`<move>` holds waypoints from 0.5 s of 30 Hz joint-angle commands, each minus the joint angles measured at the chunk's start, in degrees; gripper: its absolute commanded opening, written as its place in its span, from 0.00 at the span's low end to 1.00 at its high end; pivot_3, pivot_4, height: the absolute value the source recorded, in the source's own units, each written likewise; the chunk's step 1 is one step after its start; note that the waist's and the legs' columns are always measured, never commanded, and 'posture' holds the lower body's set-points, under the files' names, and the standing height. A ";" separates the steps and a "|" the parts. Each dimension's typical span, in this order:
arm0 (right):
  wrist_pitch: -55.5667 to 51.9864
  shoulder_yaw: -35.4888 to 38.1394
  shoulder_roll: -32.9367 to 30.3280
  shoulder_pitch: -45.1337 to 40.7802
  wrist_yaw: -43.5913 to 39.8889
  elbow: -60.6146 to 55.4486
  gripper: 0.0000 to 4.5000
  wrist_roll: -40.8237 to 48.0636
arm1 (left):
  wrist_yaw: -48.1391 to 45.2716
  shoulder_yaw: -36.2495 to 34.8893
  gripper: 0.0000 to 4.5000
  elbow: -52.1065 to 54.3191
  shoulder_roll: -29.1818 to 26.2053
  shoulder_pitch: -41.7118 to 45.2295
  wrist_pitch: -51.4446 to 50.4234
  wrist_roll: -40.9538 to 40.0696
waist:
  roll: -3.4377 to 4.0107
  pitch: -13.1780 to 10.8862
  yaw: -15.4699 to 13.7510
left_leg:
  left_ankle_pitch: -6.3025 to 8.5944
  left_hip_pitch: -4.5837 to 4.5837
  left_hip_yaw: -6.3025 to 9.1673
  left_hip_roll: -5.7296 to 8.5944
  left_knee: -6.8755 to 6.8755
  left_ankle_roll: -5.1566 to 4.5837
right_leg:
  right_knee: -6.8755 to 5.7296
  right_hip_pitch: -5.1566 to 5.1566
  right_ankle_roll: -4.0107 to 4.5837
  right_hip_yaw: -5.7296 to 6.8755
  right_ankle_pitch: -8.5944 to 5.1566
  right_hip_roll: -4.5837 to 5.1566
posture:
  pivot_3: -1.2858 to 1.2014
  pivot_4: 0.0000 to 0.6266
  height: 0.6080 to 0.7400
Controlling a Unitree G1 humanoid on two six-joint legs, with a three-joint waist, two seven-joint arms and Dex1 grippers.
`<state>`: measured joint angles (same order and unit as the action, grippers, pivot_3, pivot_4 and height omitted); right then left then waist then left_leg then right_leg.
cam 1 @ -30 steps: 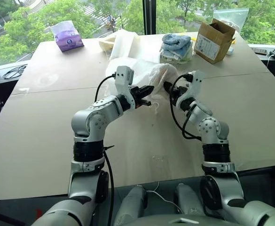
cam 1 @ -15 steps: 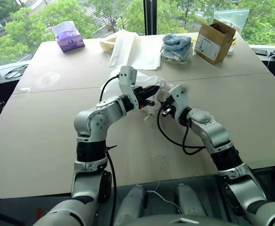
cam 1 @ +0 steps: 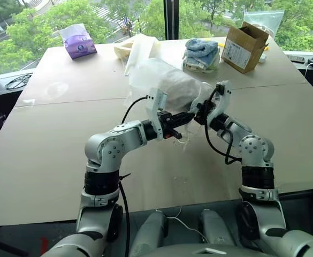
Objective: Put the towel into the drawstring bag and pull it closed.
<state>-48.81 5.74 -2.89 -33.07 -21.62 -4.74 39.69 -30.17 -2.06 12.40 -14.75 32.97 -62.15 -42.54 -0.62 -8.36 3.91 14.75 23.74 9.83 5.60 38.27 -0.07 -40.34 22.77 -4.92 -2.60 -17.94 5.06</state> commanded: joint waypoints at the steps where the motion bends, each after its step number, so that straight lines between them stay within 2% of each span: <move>1: 3.92 -5.51 -1.27 0.76 -1.87 -1.97 0.02 -4.58 | -4.38 0.29 0.00 0.11 -1.43 1.00 5.57 0.58 | 0.02 -0.01 0.14 | 0.00 -0.02 -0.03 0.00 0.00 0.00 | -0.01 0.00 0.00 -0.03 0.00 -0.02 | 0.52 0.24 1.00; 3: 6.68 -5.58 -1.90 0.18 -1.03 -0.16 0.26 -7.11 | -5.85 -0.11 0.00 -0.98 -1.95 1.41 7.17 0.69 | 0.02 -0.01 0.05 | 0.00 -0.04 -0.05 -0.01 0.00 0.01 | -0.08 0.02 0.00 -0.05 0.00 -0.02 | 0.52 0.24 1.00; 10: 9.55 -5.84 -3.54 0.33 -0.64 1.30 0.97 -11.31 | -9.02 -0.98 0.00 -6.37 -3.58 4.07 13.05 3.24 | 0.02 -0.01 -0.13 | -0.01 -0.02 -0.03 0.00 0.01 0.01 | -0.04 0.02 0.00 -0.03 0.00 0.00 | 0.52 0.24 1.00; 15: 9.06 -5.94 -5.97 1.95 -0.05 0.41 0.99 -13.35 | -10.04 -1.98 0.00 -10.25 -4.13 6.45 16.53 4.85 | 0.02 -0.01 -0.09 | -0.01 -0.01 -0.02 0.00 0.00 0.01 | -0.04 0.02 0.00 -0.03 0.00 0.01 | 0.52 0.24 1.00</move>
<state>-38.66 1.59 -8.54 -32.30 -21.09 -3.09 26.98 -39.60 -1.35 0.87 -18.59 36.34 -49.73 -37.56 -0.61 -8.38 3.82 14.74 23.73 9.83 5.60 38.27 -0.06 -40.38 22.79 -4.92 -2.60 -17.94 5.06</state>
